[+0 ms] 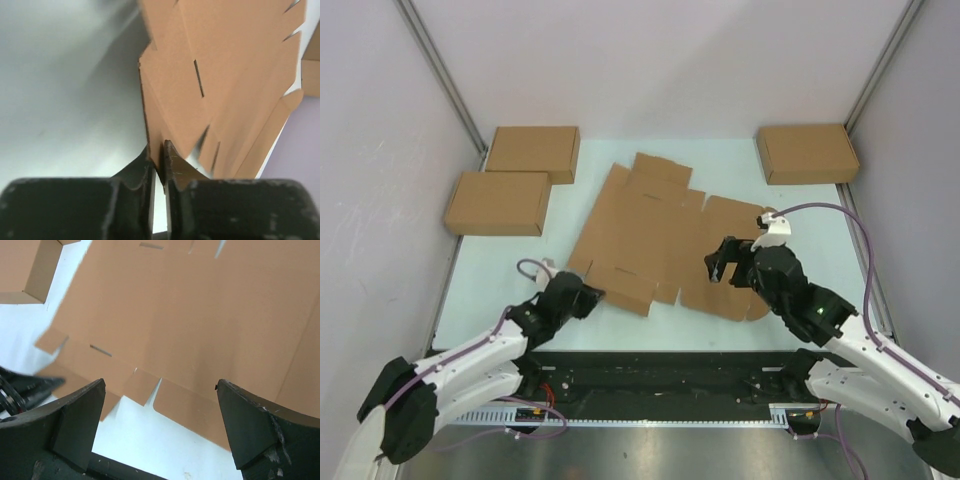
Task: Fold the paper box
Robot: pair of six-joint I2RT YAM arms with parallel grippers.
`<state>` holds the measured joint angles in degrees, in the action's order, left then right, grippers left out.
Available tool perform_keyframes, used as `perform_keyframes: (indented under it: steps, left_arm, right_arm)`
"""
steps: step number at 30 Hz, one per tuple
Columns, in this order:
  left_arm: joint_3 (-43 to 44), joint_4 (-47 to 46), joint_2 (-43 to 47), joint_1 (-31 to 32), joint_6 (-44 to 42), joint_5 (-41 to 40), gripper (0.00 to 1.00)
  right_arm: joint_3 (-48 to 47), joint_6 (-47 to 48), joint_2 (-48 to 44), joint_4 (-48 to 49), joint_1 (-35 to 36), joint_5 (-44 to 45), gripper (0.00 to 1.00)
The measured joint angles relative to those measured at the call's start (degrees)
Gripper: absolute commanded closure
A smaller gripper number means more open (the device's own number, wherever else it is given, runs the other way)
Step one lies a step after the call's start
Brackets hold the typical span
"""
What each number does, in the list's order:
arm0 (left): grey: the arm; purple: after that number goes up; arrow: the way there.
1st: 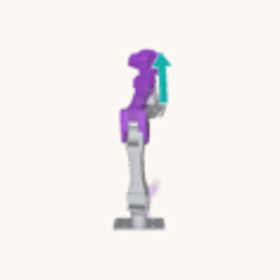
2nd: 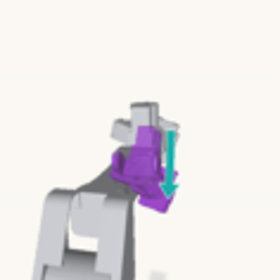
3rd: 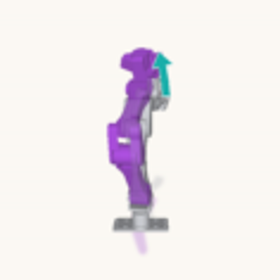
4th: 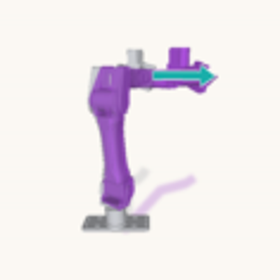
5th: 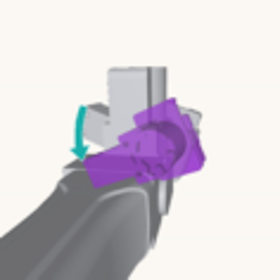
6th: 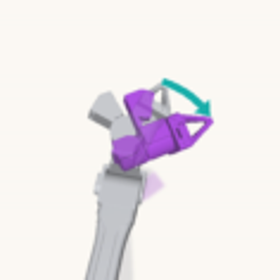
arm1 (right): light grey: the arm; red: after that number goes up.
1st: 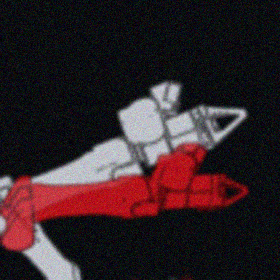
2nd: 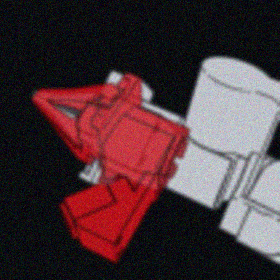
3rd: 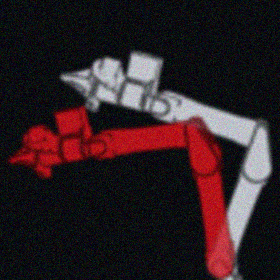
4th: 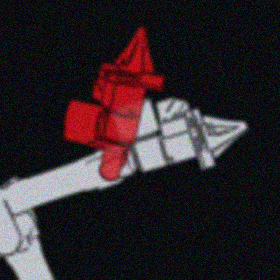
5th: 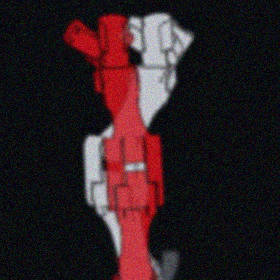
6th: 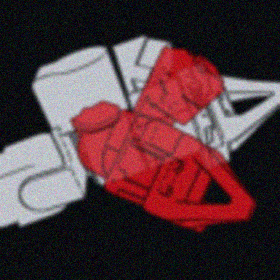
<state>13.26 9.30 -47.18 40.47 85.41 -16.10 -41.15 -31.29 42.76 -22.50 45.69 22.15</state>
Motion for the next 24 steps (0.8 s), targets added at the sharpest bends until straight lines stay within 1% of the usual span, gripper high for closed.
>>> perform_keyframes:
  steps: [1, 2, 4, 10, 14, 16, 18, 21, 24]
  left_arm:
    - [2.1, -0.7, -2.1, -1.6, -3.2, 1.0, 0.91]
    - [4.4, -1.1, -4.0, -2.9, -6.0, 1.9, 0.97]
    - [9.5, -1.2, -7.8, -5.9, -12.4, 4.5, 1.0]
    - [29.1, 2.6, -22.3, -15.3, -31.0, 14.7, 1.0]
    - [42.6, 8.1, -33.2, -20.8, -41.6, 21.4, 1.0]
    - [48.6, 10.9, -38.4, -22.7, -45.8, 24.2, 0.99]
    - [56.7, 14.3, -44.9, -24.0, -50.8, 27.1, 0.98]
    - [67.3, 18.6, -53.7, -24.8, -56.9, 30.4, 0.97]
    - [75.0, 20.9, -61.0, -24.7, -62.0, 33.2, 0.96]
  right_arm:
    - [0.0, 0.0, -0.3, -0.5, 0.0, 0.1, 0.0]
    - [0.0, 0.1, -0.6, -1.1, 0.0, 0.2, 0.0]
    - [-0.3, 0.3, -1.1, -2.6, 0.0, 0.7, 0.01]
    - [-3.4, 1.4, -1.9, -6.1, 0.0, 1.9, 0.0]
    - [-4.7, 1.7, -2.8, -7.0, 0.0, 2.3, 0.0]
    - [-5.0, 2.0, -2.8, -7.3, 0.0, 2.2, 0.0]
    - [-5.2, 2.4, -2.8, -7.6, 0.0, 2.1, 0.0]
    - [-5.2, 3.1, -2.6, -8.4, 0.0, 2.0, 0.0]
    - [-5.3, 3.9, -2.4, -9.5, 0.0, 1.9, 0.01]
